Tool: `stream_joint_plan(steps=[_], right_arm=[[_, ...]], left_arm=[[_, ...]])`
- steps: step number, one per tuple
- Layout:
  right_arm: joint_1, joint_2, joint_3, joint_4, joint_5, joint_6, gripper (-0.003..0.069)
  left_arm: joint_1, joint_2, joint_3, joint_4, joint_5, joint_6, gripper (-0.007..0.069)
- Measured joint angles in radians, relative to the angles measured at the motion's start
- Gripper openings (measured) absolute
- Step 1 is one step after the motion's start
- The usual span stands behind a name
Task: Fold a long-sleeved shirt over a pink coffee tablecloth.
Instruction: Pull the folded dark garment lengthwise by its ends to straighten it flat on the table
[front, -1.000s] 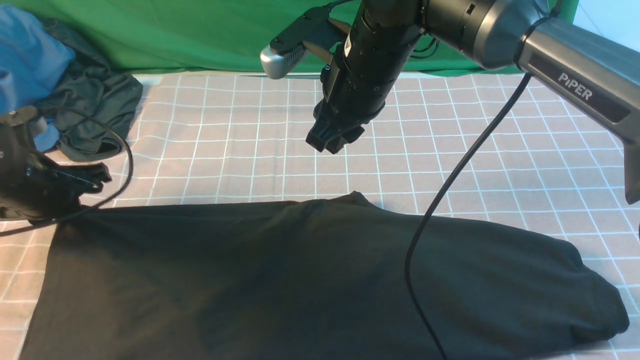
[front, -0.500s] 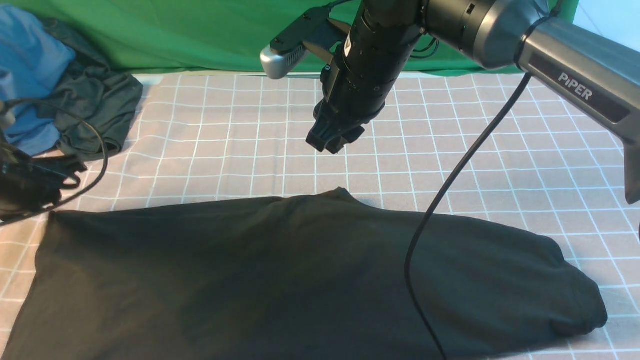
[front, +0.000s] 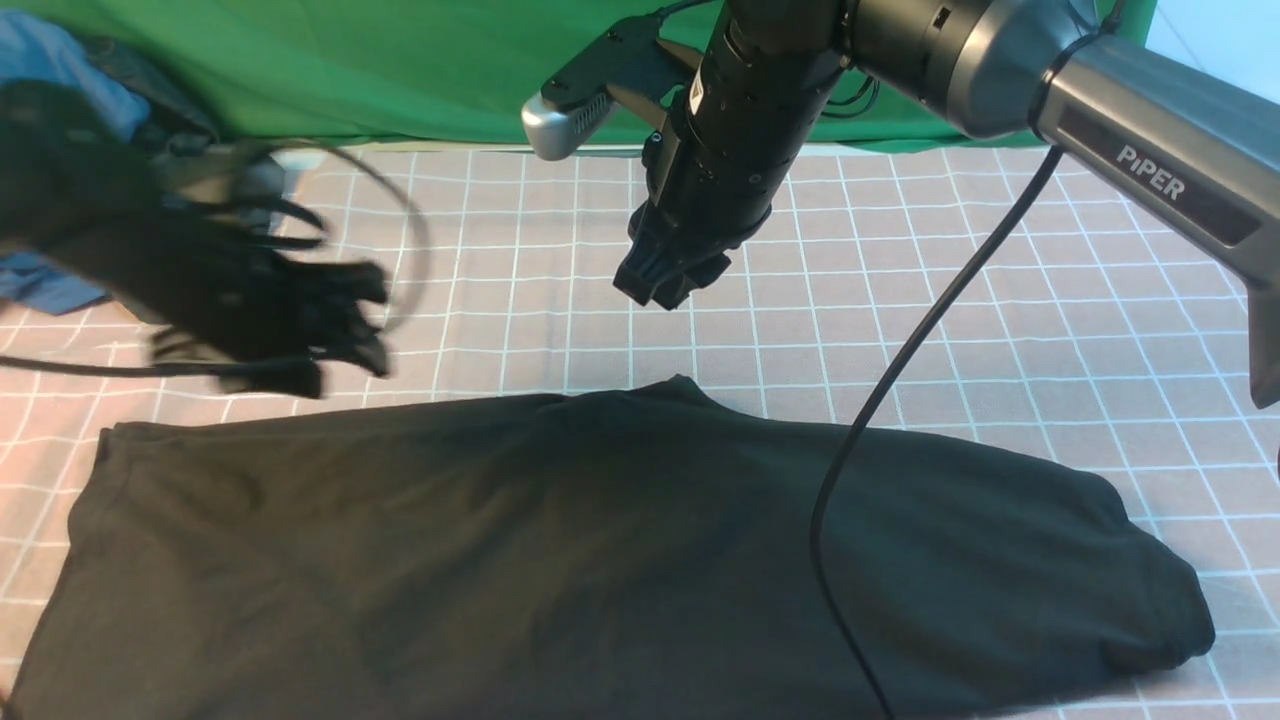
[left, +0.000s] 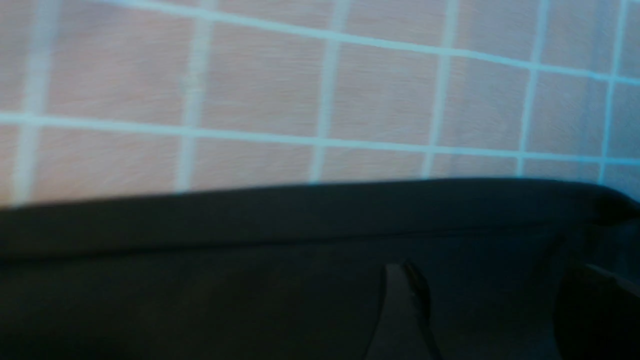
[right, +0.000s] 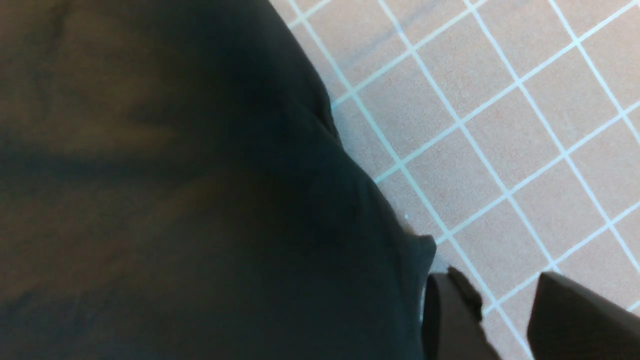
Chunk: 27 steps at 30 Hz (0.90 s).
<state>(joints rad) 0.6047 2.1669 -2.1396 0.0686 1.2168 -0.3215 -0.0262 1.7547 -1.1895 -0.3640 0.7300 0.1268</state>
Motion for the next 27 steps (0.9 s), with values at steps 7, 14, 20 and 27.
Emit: stream_joint_plan(steps=[7,14,20,27], right_arm=[[0.0,0.0,0.0,0.003,0.001,0.0,0.0269],[0.0,0.0,0.0,0.005,0.001,0.0,0.0269],[0.0,0.0,0.0,0.006,0.001,-0.001,0.0269],[0.0,0.0,0.0,0.006,0.001,-0.004,0.0269]], left_arm=[[-0.112,0.124,-0.092,0.111,0.036,0.007,0.0413],[-0.138,0.177,-0.099,0.235,0.032,0.01,0.0413],[-0.138,0.181,-0.1,0.286,-0.015,0.025,0.0413],[-0.138,0.181,-0.101,0.281,0.007,0.047,0.0413]])
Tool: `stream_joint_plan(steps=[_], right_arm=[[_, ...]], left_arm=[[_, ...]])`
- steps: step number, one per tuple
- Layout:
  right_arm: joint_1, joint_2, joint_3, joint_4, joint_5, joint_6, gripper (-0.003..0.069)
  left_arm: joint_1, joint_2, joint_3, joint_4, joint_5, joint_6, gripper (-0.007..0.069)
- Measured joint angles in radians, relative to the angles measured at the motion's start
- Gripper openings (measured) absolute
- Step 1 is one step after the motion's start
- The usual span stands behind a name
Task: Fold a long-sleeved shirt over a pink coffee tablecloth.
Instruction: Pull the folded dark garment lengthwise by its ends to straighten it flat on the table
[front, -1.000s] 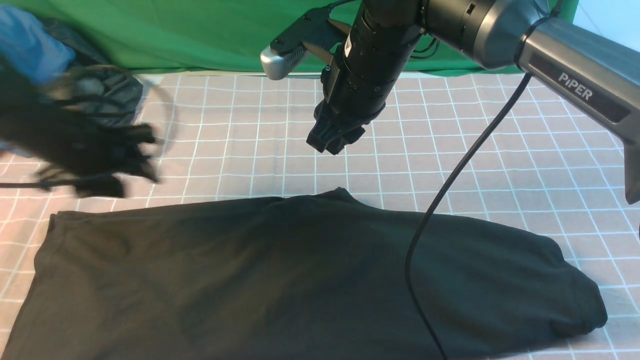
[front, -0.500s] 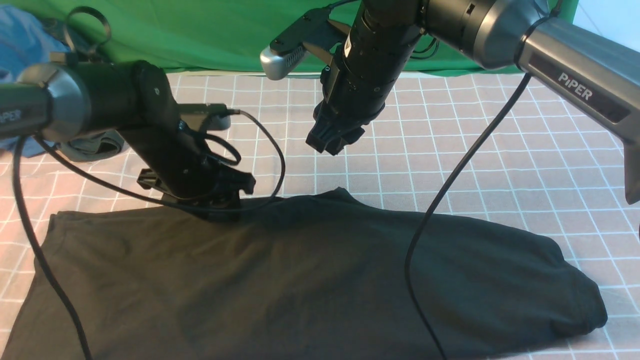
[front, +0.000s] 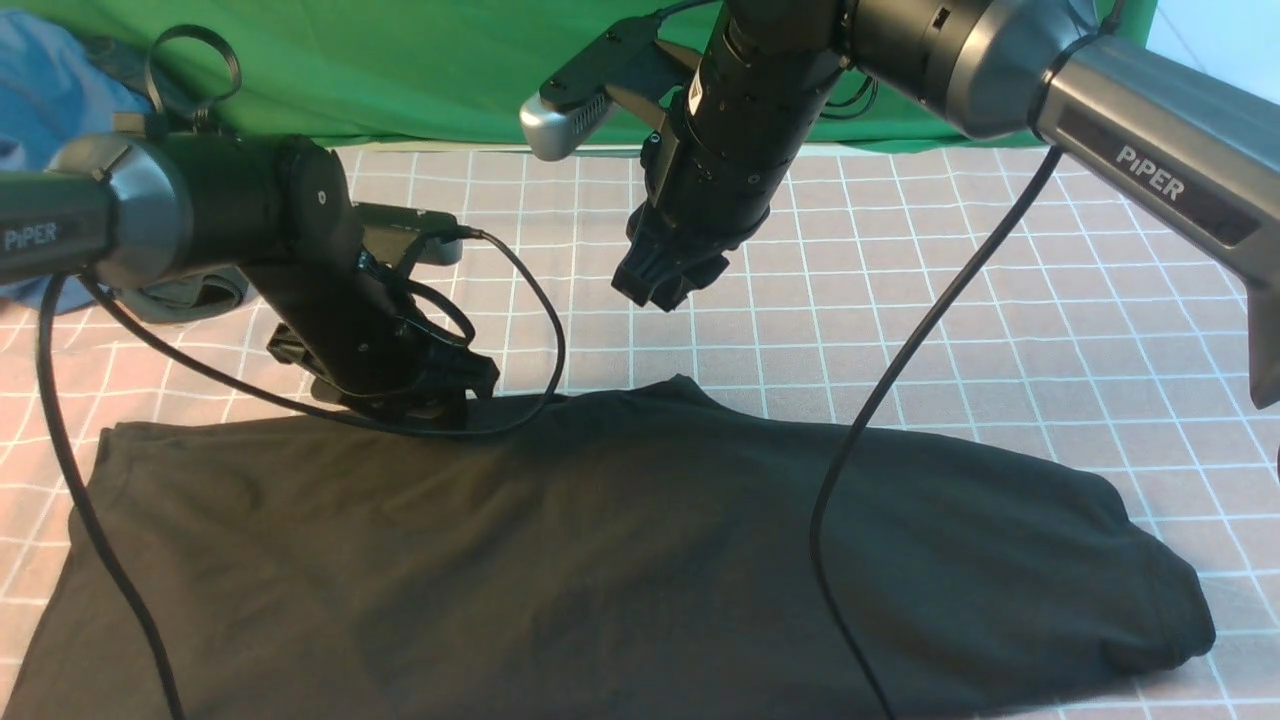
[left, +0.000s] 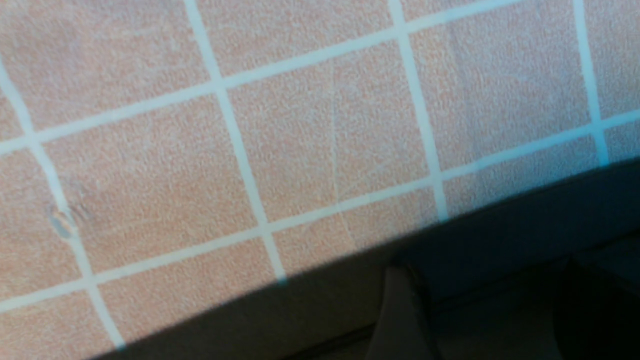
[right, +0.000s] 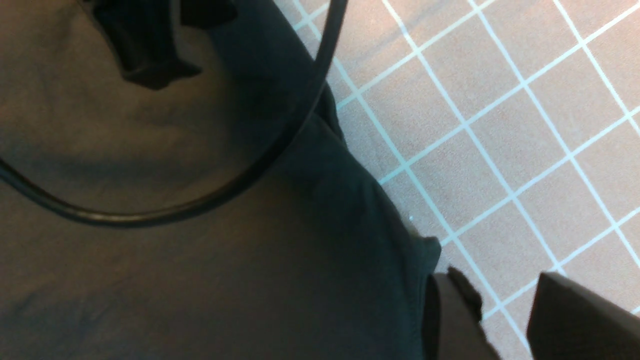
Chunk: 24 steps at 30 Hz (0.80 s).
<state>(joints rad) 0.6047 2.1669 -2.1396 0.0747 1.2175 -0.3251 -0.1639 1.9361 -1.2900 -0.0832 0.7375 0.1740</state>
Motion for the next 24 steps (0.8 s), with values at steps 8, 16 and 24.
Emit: stream_joint_plan(steps=[8,16,24], right_arm=[[0.0,0.0,0.0,0.0,0.0,-0.001,0.0269],[0.0,0.0,0.0,0.0,0.0,-0.001,0.0269],[0.0,0.0,0.0,0.001,-0.001,-0.001,0.0269]], left_arm=[[0.0,0.022,-0.004,0.013,-0.002,0.007,0.0413],[0.0,0.026,-0.01,0.046,0.015,0.012,0.0232],[-0.002,0.017,-0.01,0.047,0.032,0.019,0.003]])
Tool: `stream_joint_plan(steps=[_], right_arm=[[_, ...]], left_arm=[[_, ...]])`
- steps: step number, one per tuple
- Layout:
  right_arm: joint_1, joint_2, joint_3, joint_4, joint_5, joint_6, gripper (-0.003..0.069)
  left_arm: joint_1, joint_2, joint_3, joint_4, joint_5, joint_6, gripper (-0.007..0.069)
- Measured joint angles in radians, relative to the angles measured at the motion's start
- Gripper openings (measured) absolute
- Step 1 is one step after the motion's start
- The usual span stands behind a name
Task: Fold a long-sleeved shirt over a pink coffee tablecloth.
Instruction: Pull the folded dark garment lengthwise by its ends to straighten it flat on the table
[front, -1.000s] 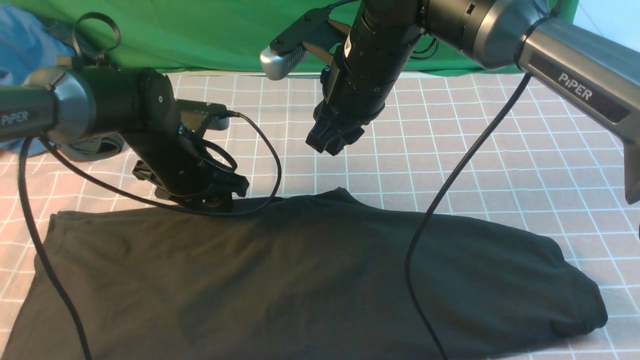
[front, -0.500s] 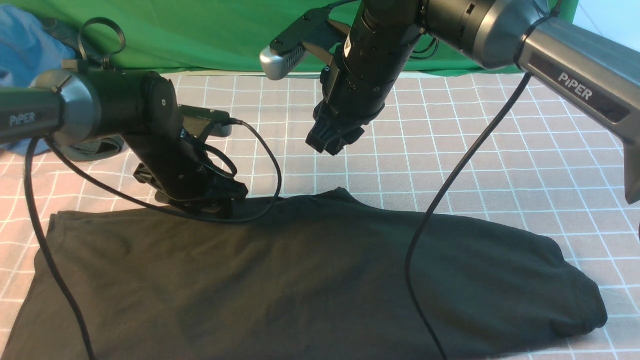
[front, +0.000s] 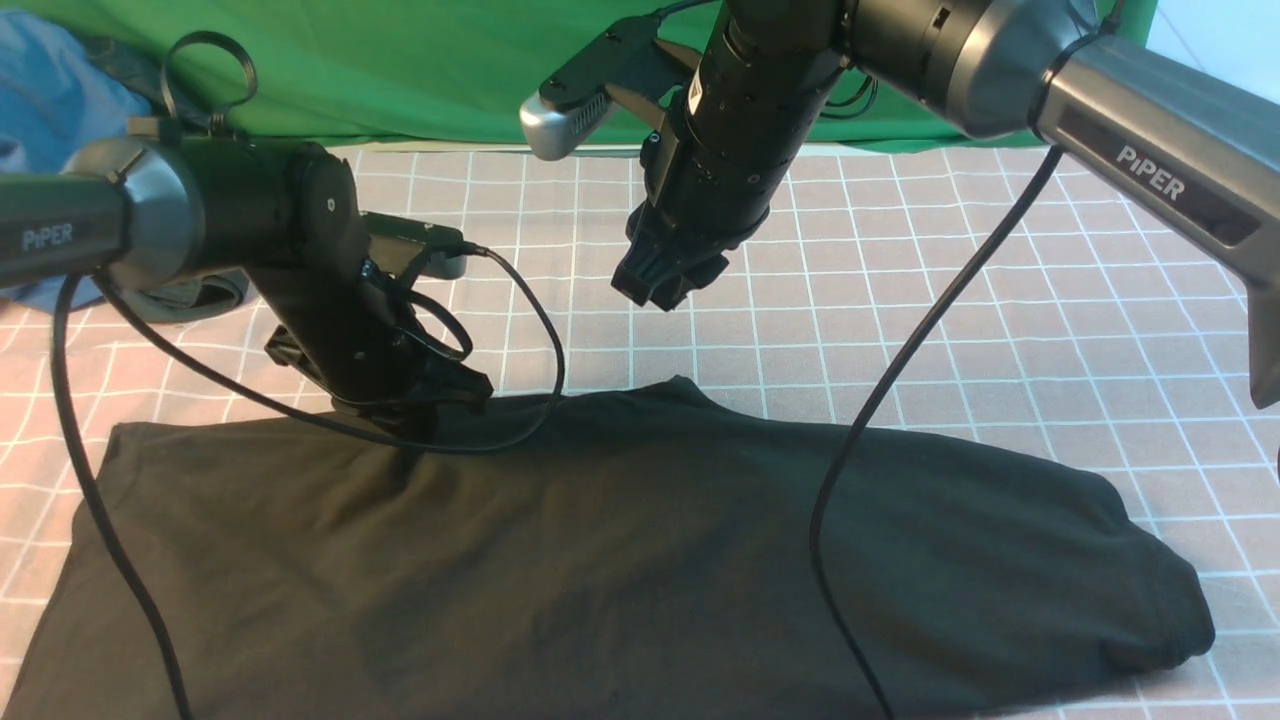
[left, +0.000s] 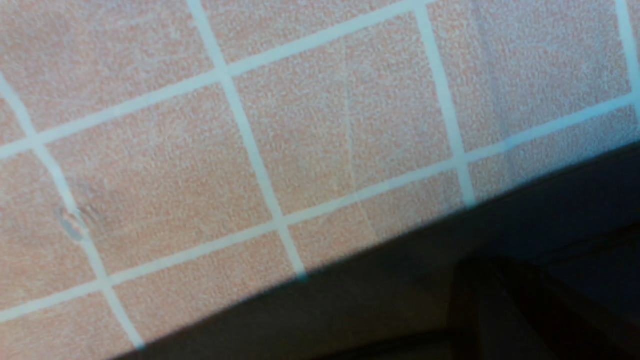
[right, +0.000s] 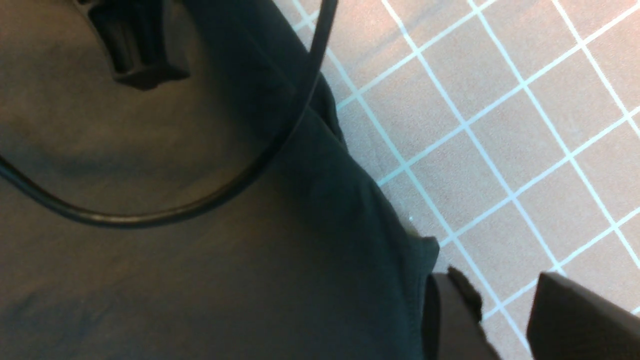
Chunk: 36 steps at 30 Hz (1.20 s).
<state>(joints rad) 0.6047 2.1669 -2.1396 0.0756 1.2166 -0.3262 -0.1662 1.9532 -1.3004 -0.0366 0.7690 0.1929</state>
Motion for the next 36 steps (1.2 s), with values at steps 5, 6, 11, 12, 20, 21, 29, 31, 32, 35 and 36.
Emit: stream_joint_plan(steps=[5,6,11,12,20,21,29,31,32,35,36], right_arm=[[0.0,0.0,0.0,0.0,-0.005,-0.007,0.0269],[0.0,0.0,0.0,0.0,-0.007,-0.012,0.0269],[0.0,0.0,0.0,0.0,-0.008,-0.017,0.0269],[0.0,0.0,0.0,0.0,-0.008,-0.017,0.0269],[0.0,0.0,0.0,0.0,-0.008,-0.017,0.0269],[0.0,0.0,0.0,0.0,-0.008,-0.017,0.0269],[0.0,0.0,0.0,0.0,-0.005,-0.017,0.0269],[0.0,0.0,0.0,0.0,-0.004,-0.017,0.0269],[0.0,0.0,0.0,0.0,-0.003,-0.017,0.0269],[0.0,0.0,0.0,0.001,-0.002,-0.017,0.0269],[0.0,0.0,0.0,0.001,-0.002,-0.017,0.0269]], left_arm=[[-0.002,-0.043,-0.014,0.037,0.008,-0.003,0.003],[-0.002,-0.051,-0.02,0.054,0.003,-0.009,0.003],[-0.002,-0.06,-0.031,0.103,-0.039,-0.029,0.003],[-0.002,-0.059,-0.031,0.106,-0.045,-0.03,0.003],[-0.002,-0.019,-0.031,0.143,-0.086,-0.068,0.0032],[-0.002,-0.017,-0.031,0.144,-0.086,-0.075,0.0032],[-0.002,-0.038,-0.07,0.29,-0.054,-0.264,0.0222],[0.0,-0.055,-0.083,0.342,-0.017,-0.328,0.0283],[0.007,-0.068,-0.088,0.378,0.023,-0.38,0.0321],[0.062,-0.084,-0.092,0.412,0.153,-0.5,0.037],[0.094,-0.085,-0.091,0.402,0.194,-0.524,0.0376]])
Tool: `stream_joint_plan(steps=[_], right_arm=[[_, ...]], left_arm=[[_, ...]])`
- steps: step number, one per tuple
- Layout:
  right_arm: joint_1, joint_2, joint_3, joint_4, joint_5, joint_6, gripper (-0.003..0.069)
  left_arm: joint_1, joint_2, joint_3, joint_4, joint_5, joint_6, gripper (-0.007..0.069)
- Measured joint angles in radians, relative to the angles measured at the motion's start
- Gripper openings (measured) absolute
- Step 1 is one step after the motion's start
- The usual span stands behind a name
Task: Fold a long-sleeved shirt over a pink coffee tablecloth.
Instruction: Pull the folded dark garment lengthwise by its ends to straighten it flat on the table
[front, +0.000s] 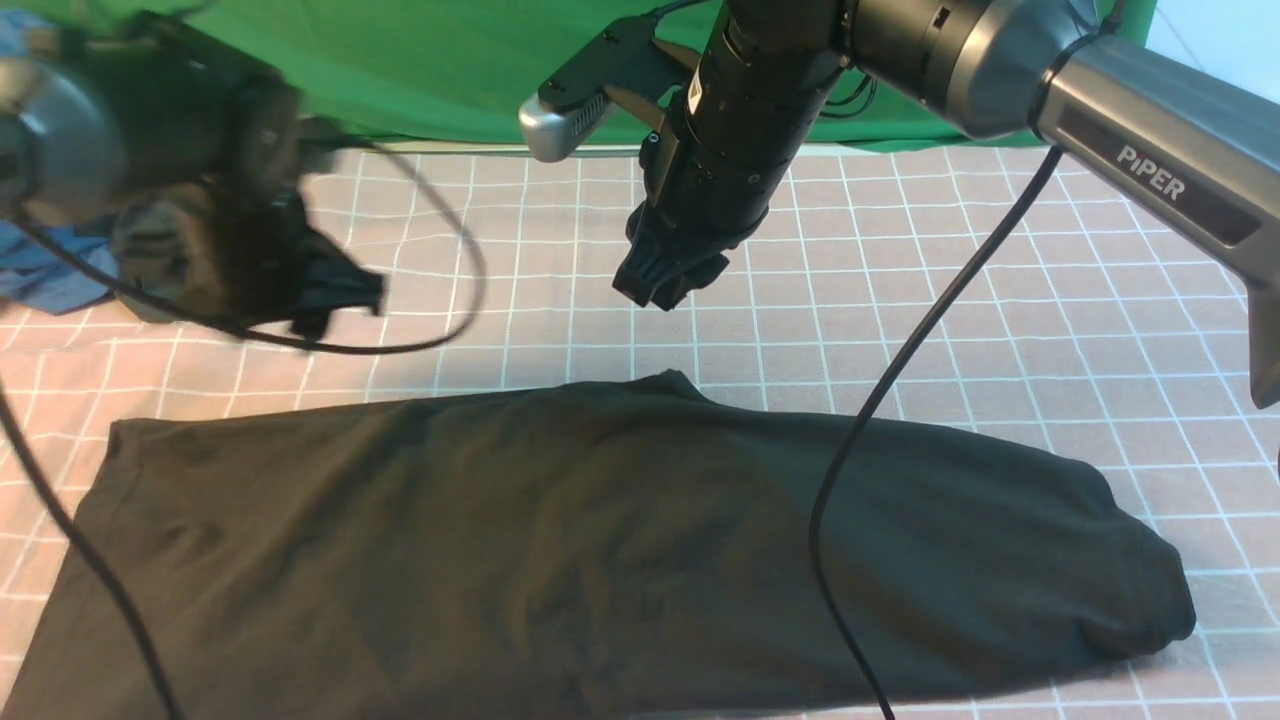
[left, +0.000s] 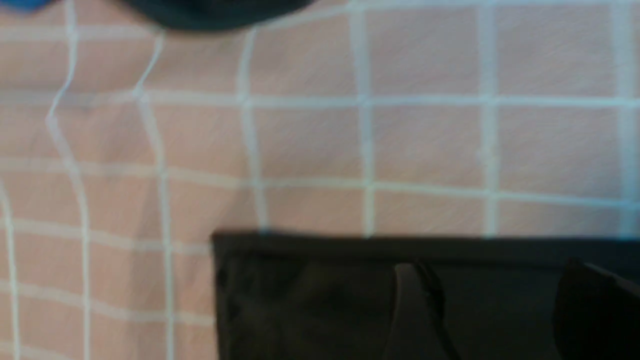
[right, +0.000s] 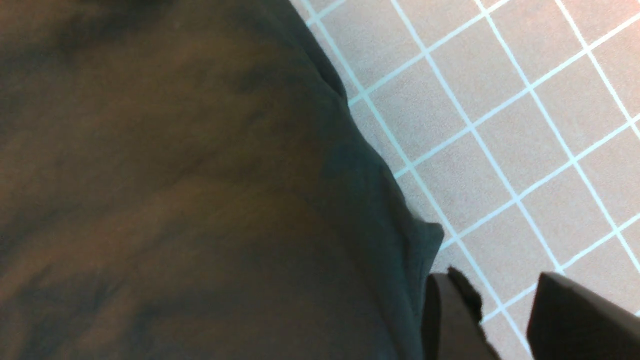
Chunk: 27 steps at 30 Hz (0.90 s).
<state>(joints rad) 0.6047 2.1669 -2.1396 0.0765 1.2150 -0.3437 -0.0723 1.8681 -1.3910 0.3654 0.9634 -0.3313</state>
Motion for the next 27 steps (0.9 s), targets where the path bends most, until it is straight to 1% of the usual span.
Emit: stream_joint_plan(steps=[4,6,7,9,10,14,15,20,23,27], right_arm=[[0.0,0.0,0.0,0.0,0.002,0.0,0.0269],[0.0,0.0,0.0,0.002,0.003,0.0,0.0269],[0.0,0.0,0.0,0.002,0.003,0.0,0.0269],[0.0,0.0,0.0,0.002,0.003,0.0,0.0269],[0.0,0.0,0.0,0.003,0.003,-0.001,0.0269],[0.0,0.0,0.0,0.003,0.003,-0.001,0.0269],[0.0,0.0,0.0,0.003,0.003,-0.001,0.0269],[0.0,0.0,0.0,0.003,0.002,-0.001,0.0269],[0.0,0.0,0.0,0.003,0.002,-0.001,0.0269],[0.0,0.0,0.0,0.003,0.001,-0.001,0.0269]], left_arm=[[0.137,0.0,0.023,-0.089,0.062,-0.029,0.0374],[0.221,0.0,0.049,-0.165,0.07,-0.031,0.0374],[0.228,0.0,0.049,-0.165,0.07,-0.031,0.0374],[0.293,0.0,0.074,-0.211,0.052,-0.021,0.0374],[0.306,0.0,0.075,-0.215,0.041,-0.02,0.0374],[0.316,0.0,0.075,-0.203,-0.022,0.002,0.0377],[0.316,0.0,0.076,-0.202,-0.058,0.015,0.0379],[0.316,0.006,0.077,-0.206,-0.136,0.027,0.0405],[0.316,0.024,0.081,-0.21,-0.145,0.033,0.0412],[0.316,0.053,0.081,-0.215,-0.118,0.055,0.0412]])
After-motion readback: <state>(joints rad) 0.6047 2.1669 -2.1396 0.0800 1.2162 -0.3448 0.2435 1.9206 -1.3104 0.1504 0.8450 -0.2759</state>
